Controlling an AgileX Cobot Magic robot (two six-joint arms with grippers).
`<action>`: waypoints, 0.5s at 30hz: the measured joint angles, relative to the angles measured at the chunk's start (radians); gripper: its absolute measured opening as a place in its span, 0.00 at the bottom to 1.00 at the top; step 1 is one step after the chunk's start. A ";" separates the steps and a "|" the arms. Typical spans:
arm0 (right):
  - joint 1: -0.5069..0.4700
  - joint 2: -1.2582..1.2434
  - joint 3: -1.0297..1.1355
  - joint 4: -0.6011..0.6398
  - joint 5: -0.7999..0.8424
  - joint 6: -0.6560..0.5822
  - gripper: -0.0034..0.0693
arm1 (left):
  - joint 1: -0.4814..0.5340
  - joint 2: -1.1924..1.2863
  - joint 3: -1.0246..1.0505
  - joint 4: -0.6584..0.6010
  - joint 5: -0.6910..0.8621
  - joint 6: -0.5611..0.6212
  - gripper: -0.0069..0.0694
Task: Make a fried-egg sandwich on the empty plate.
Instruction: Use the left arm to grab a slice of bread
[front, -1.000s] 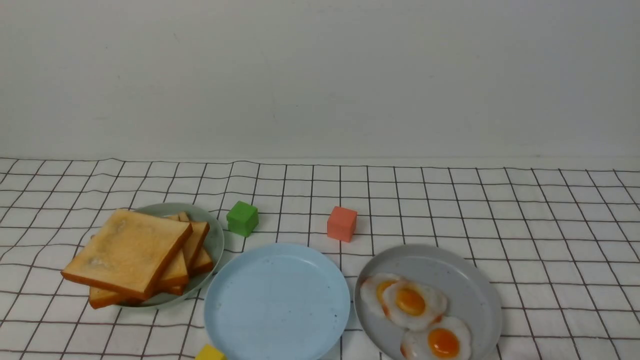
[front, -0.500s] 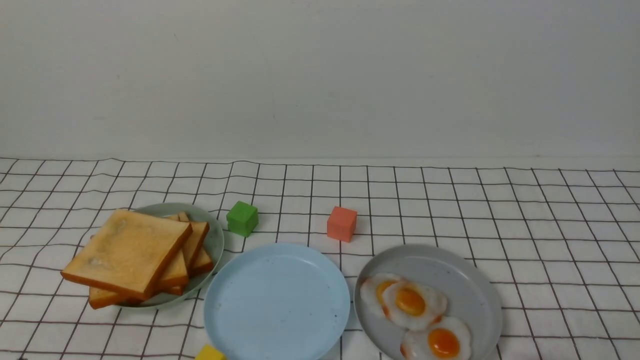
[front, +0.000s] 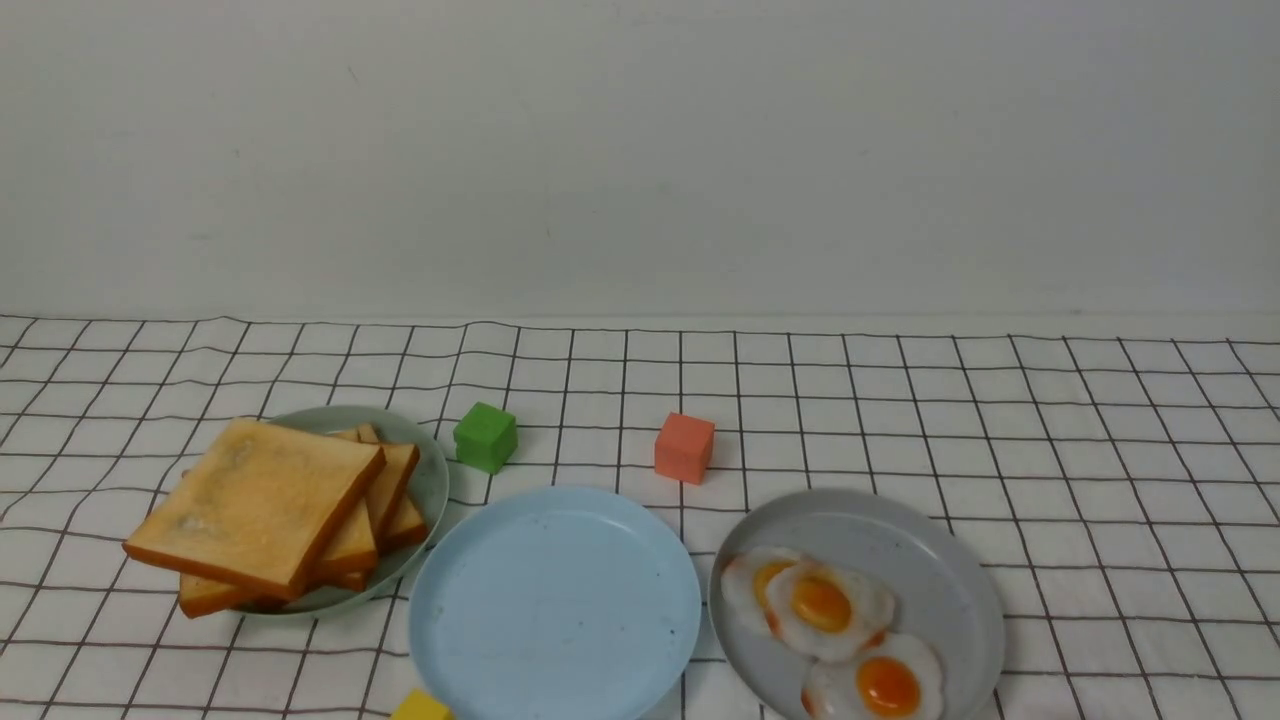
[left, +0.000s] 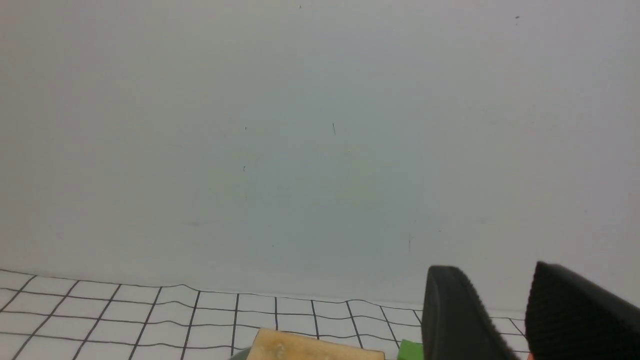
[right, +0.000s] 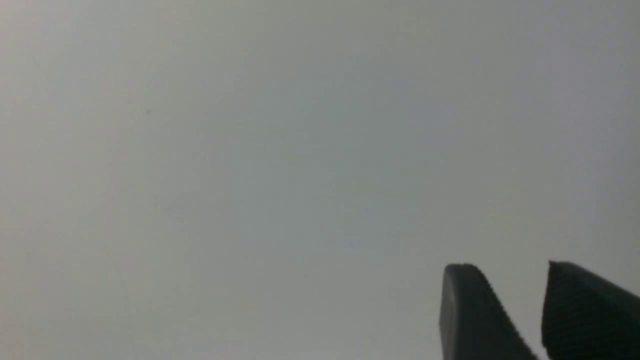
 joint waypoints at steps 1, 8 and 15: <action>0.000 0.000 0.000 0.000 -0.002 0.000 0.38 | 0.000 0.000 0.000 0.000 0.000 0.000 0.40; 0.000 0.000 -0.002 0.003 -0.031 0.167 0.38 | 0.000 0.000 0.003 -0.012 -0.062 -0.017 0.40; 0.000 0.005 -0.164 0.000 -0.016 0.337 0.38 | 0.000 0.000 -0.116 -0.049 -0.108 -0.095 0.40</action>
